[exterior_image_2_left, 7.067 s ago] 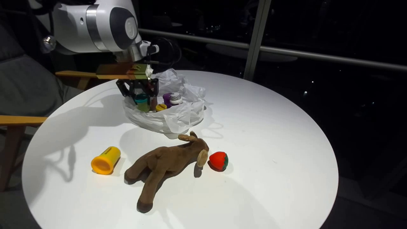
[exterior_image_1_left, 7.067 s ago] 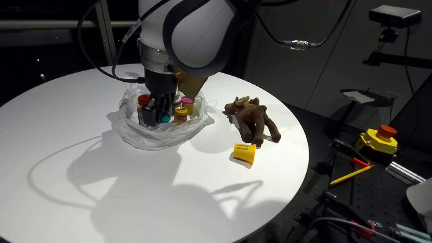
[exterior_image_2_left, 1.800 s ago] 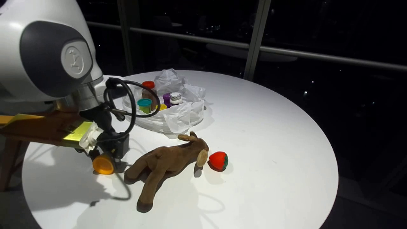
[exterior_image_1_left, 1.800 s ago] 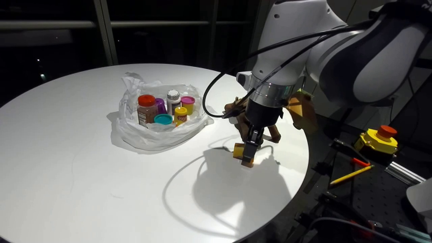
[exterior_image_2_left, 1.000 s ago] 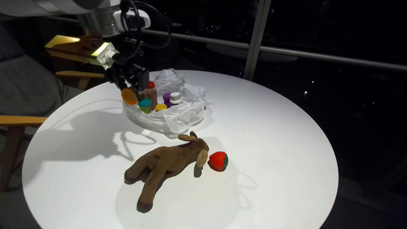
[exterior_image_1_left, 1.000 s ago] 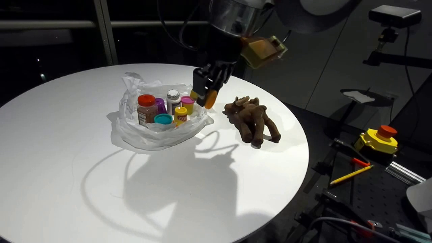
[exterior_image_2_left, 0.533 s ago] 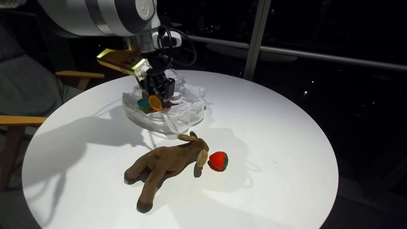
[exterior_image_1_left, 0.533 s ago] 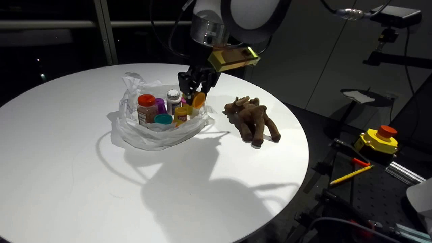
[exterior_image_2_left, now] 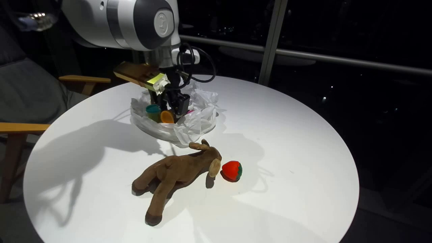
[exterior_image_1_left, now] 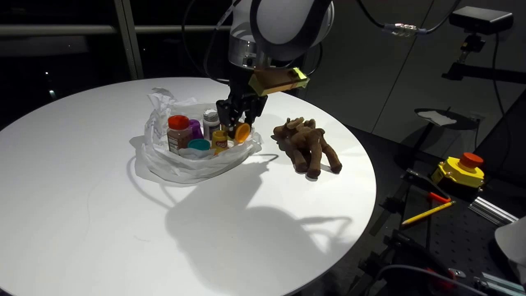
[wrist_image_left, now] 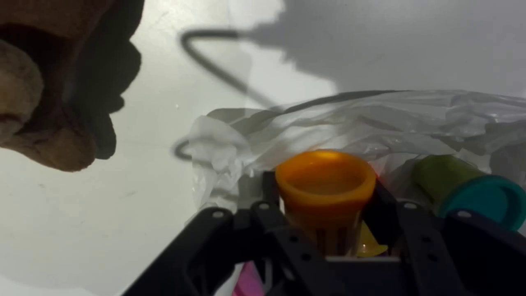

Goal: Put the contents on the table inside the plastic bag.

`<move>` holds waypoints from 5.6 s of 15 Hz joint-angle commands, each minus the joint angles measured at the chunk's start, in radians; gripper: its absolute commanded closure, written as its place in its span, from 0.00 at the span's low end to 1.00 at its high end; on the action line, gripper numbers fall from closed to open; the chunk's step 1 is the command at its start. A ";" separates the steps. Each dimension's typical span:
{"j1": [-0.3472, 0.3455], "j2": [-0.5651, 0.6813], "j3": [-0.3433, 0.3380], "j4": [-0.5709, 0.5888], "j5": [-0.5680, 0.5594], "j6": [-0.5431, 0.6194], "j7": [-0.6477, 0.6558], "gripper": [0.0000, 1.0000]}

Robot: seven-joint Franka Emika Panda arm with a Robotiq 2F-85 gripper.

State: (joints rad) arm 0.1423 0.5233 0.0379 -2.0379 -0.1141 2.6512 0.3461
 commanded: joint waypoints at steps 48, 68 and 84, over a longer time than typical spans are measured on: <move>-0.106 -0.296 -0.249 -0.443 0.115 0.272 0.105 0.00; -0.204 0.029 -0.181 -0.096 0.387 0.115 0.098 0.00; -0.073 -0.152 -0.270 -0.156 0.293 0.098 0.218 0.79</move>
State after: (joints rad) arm -0.0288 0.4987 -0.1747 -2.1439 0.2484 2.7517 0.4829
